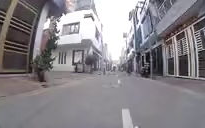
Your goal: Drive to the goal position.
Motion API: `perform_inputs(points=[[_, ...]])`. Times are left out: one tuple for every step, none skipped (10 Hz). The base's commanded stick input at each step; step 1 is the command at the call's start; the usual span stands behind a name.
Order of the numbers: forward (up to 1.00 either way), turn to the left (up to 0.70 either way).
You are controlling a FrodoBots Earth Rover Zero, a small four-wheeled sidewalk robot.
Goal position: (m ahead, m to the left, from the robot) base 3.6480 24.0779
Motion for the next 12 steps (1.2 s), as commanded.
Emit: perform_inputs(points=[[1.00, 0.00], [1.00, 0.00], [1.00, 0.00], [1.00, 0.00], [1.00, 0.00], [1.00, 0.00], [1.00, 0.00], [1.00, 0.00], [1.00, 0.00], [1.00, 0.00], [1.00, 0.00], [1.00, 0.00]])
